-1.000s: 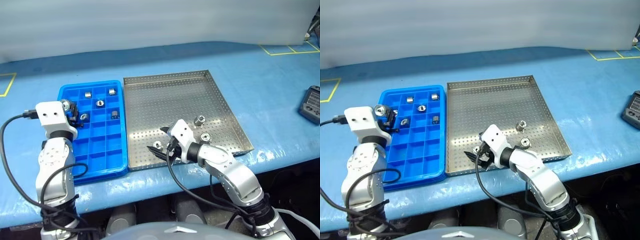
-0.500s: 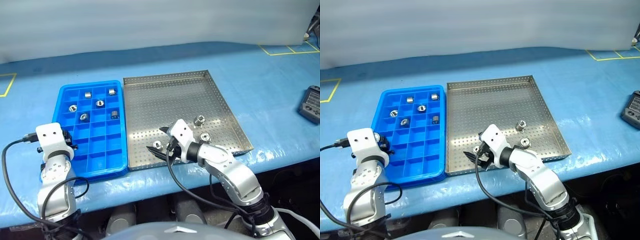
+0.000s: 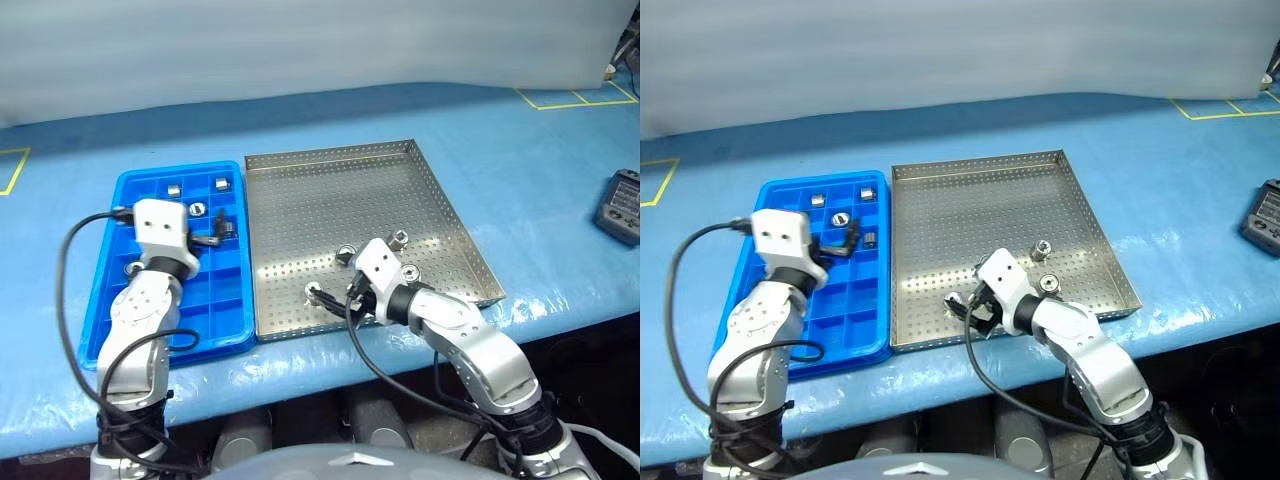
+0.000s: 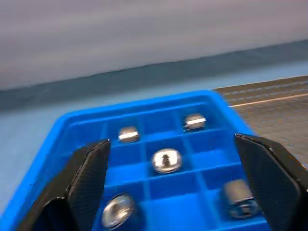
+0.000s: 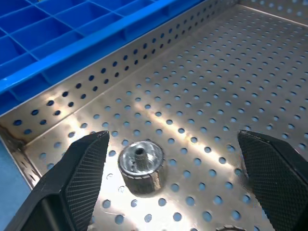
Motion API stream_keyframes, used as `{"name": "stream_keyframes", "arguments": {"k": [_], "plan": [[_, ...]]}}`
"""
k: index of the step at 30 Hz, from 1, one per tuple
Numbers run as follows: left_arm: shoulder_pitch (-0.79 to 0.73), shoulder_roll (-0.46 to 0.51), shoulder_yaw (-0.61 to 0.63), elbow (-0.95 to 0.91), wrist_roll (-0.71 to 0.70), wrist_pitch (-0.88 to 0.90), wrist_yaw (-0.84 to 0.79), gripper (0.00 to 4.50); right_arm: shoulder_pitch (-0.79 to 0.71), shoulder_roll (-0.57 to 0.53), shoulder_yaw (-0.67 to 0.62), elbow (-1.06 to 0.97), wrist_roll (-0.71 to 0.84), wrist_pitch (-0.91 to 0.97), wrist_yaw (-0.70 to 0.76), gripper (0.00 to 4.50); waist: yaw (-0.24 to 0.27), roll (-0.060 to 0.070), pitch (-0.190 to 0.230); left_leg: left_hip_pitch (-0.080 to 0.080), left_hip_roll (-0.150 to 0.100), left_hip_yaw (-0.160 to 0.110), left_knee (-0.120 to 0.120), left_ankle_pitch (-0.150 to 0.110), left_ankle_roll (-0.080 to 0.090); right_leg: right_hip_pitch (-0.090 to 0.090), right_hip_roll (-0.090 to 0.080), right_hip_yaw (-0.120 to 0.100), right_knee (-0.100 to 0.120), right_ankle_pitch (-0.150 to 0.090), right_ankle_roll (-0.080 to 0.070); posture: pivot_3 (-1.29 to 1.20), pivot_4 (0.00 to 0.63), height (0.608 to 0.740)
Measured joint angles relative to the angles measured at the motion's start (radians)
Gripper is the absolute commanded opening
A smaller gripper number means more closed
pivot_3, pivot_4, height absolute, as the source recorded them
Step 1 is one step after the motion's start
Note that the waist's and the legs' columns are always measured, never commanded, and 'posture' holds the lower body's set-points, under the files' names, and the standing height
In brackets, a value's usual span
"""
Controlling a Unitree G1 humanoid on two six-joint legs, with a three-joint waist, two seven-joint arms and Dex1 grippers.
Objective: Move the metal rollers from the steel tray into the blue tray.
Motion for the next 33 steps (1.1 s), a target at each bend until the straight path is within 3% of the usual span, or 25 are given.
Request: {"name": "stream_keyframes", "arguments": {"k": [10, 12, 18, 33], "plan": [[-0.044, 0.2, -0.179, 0.018, -0.122, 0.036, -0.36, 4.47, 0.074, -0.047, -0.068, -0.045, 0.0, 0.004, -0.01, 4.5, -0.036, 0.001, 0.0, 0.0, 0.001, 0.001, 0.0, 0.0, 0.0, -0.001, 0.0, 0.001, 0.0, -0.001, -0.001, -0.19, 0.15, 0.74], [-0.062, 0.282, -0.231, 0.022, -0.149, 0.045, -0.465, 4.47, 0.094, -0.048, -0.082, -0.057, 0.0, 0.005, -0.02, 4.5, -0.046, 0.001, 0.001, 0.0, 0.001, 0.001, 0.0, 0.0, 0.0, -0.001, 0.001, 0.001, 0.001, -0.001, -0.001, -0.19, 0.15, 0.74], [-0.15, 0.397, -0.361, 0.08, -0.13, 0.038, -0.634, 4.47, 0.098, -0.043, -0.087, -0.058, 0.0, 0.005, -0.027, 4.5, -0.057, 0.001, 0.001, 0.0, 0.001, 0.002, -0.001, 0.0, 0.0, -0.001, 0.001, 0.002, 0.0, -0.001, -0.001, -0.18, 0.15, 0.74], [-0.329, 0.393, -0.589, 0.297, 0.046, -0.027, -0.763, 4.47, 0.088, -0.026, -0.057, -0.058, -0.003, 0.003, -0.032, 4.5, -0.057, 0.001, 0.001, 0.0, 0.001, 0.002, 0.0, -0.001, 0.001, -0.002, 0.001, 0.002, 0.0, -0.001, 0.0, -0.19, 0.15, 0.74]]}}
